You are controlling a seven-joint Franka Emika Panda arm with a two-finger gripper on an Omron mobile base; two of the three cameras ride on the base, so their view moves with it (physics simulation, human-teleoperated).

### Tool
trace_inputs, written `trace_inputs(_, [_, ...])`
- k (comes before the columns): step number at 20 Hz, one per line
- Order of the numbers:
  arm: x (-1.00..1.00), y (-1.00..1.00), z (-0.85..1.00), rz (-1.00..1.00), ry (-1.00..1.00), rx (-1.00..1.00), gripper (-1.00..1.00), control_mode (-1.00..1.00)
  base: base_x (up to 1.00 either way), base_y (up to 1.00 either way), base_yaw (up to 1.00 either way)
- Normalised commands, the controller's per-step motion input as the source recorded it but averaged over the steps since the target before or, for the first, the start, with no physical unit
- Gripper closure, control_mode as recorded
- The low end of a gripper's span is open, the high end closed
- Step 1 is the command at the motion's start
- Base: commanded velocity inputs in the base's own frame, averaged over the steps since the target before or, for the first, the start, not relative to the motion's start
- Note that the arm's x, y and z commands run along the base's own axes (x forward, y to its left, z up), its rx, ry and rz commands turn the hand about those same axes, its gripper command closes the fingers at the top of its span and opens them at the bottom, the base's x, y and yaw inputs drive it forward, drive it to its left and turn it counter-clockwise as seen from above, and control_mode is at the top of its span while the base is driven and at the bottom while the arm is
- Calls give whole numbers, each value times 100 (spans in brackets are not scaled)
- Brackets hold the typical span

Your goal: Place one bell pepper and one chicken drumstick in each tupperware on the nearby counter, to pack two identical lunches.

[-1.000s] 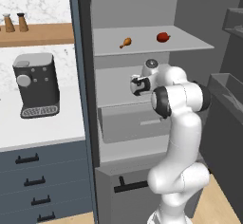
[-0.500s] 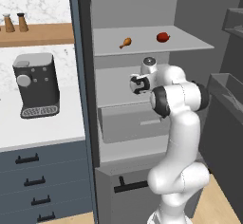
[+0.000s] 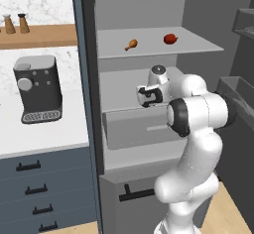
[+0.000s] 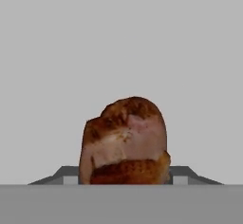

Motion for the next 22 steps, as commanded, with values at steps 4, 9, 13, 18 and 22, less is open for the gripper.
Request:
trace_inputs(4, [-100,36,15,17,0,-11,100,-100,0,0,0])
trace_inputs(9, [-100,18,38,16,1,-6,100,-100,0,0,0])
trace_inputs(13, [-100,8,51,13,12,0,100,-100,0,0,0])
trace_inputs(18, [-100,4,51,14,16,-1,100,-100,0,0,0])
trace_inputs(22, [-100,1,77,13,1,-5,100,-100,0,0,0])
